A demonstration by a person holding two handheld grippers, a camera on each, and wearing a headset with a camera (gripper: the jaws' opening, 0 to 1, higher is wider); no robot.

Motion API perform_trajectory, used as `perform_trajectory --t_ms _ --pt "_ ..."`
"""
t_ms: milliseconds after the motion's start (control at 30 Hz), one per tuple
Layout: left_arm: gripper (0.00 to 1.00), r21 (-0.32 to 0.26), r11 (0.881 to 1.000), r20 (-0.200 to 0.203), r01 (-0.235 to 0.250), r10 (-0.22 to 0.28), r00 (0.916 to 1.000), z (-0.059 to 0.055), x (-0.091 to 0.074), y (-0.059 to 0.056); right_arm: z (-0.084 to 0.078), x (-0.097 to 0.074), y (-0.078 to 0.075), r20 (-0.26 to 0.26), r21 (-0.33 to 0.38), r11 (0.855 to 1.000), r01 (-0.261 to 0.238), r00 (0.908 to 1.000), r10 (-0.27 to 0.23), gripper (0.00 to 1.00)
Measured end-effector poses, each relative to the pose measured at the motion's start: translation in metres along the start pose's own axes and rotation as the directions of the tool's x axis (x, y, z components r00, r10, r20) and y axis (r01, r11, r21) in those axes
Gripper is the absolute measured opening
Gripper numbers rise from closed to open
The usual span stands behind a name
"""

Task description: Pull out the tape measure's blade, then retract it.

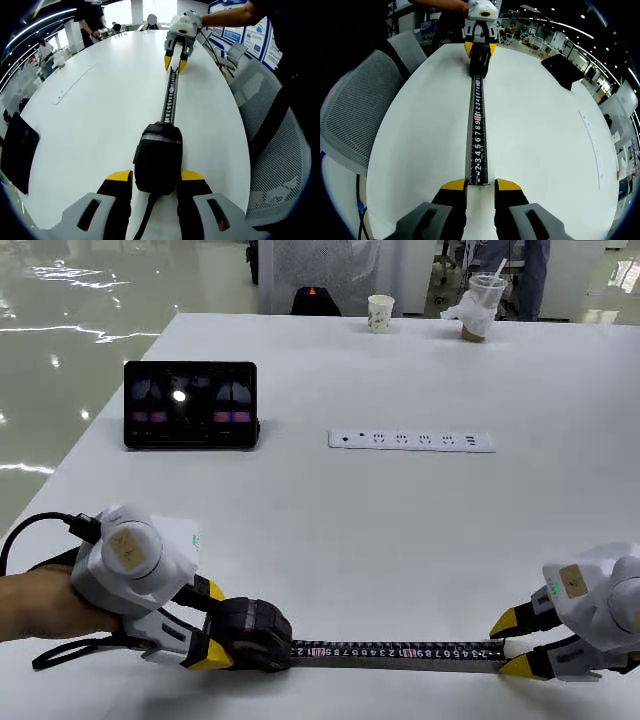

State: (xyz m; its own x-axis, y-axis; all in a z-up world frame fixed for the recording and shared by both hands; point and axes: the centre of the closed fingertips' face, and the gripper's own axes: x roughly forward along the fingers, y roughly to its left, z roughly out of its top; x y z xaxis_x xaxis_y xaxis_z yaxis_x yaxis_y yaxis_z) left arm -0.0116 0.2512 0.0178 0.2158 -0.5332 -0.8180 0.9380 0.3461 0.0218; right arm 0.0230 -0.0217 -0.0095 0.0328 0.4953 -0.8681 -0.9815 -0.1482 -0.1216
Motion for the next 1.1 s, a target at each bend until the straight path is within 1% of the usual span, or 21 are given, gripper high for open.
perform_trajectory --t_ms 133,200,267,333,467,533,600,633,700,767,833,900,1067,1100 --pt "0.33 -0.018 1.000 0.001 -0.024 0.024 0.9997 0.000 -0.004 0.002 -0.005 -0.005 0.001 -0.006 0.017 1.000 0.012 0.9999 -0.012 0.23" --pt "0.34 -0.035 0.999 0.005 -0.037 0.037 0.9993 -0.001 -0.008 0.004 -0.008 -0.008 0.002 -0.008 0.024 0.999 0.023 0.9997 -0.023 0.25" --pt "0.38 -0.058 0.997 0.009 -0.051 0.052 0.9986 -0.002 -0.012 0.005 -0.008 -0.011 0.004 -0.004 0.039 0.999 0.036 0.9994 -0.036 0.28" --pt "0.42 -0.068 0.996 0.011 -0.062 0.063 0.9980 -0.004 -0.016 0.004 -0.011 -0.014 0.004 -0.003 0.055 0.997 0.047 0.9989 -0.047 0.29" --pt "0.50 -0.104 0.991 0.018 -0.082 0.085 0.9963 -0.008 -0.023 0.001 -0.011 -0.018 0.008 -0.001 0.083 0.994 0.069 0.9976 -0.069 0.35" --pt "0.54 -0.131 0.987 0.023 -0.096 0.099 0.9948 -0.011 -0.026 -0.002 -0.012 -0.020 0.012 0.000 0.101 0.992 0.076 0.9971 -0.077 0.37" --pt "0.59 -0.158 0.982 0.027 -0.104 0.110 0.9936 -0.013 -0.029 -0.005 -0.013 -0.023 0.013 0.001 0.131 0.988 0.087 0.9961 -0.088 0.41" --pt "0.61 -0.165 0.980 0.029 -0.108 0.114 0.9930 -0.014 -0.030 -0.007 -0.012 -0.024 0.015 0.007 0.130 0.987 0.089 0.9959 -0.090 0.42" --pt "0.63 -0.184 0.976 0.035 -0.116 0.124 0.9916 -0.016 -0.033 -0.011 -0.012 -0.028 0.017 0.010 0.149 0.984 0.099 0.9947 -0.102 0.44" --pt "0.65 -0.214 0.970 0.041 -0.118 0.129 0.9907 -0.017 -0.035 -0.015 -0.013 -0.030 0.020 0.011 0.195 0.975 0.106 0.9938 -0.110 0.50" --pt "0.68 -0.231 0.965 0.047 -0.122 0.136 0.9895 -0.017 -0.038 -0.019 -0.012 -0.032 0.024 0.014 0.206 0.972 0.110 0.9932 -0.115 0.53" --pt "0.70 -0.242 0.962 0.048 -0.126 0.142 0.9888 -0.018 -0.039 -0.022 -0.012 -0.033 0.027 0.016 0.214 0.970 0.116 0.9924 -0.122 0.55" --pt "0.76 -0.293 0.945 0.074 -0.144 0.173 0.9822 -0.014 -0.045 -0.030 -0.009 -0.036 0.037 0.025 0.266 0.955 0.128 0.9899 -0.140 0.62" --pt "0.77 -0.303 0.941 0.077 -0.153 0.184 0.9798 -0.014 -0.047 -0.031 -0.008 -0.037 0.038 0.028 0.281 0.951 0.133 0.9889 -0.146 0.63"
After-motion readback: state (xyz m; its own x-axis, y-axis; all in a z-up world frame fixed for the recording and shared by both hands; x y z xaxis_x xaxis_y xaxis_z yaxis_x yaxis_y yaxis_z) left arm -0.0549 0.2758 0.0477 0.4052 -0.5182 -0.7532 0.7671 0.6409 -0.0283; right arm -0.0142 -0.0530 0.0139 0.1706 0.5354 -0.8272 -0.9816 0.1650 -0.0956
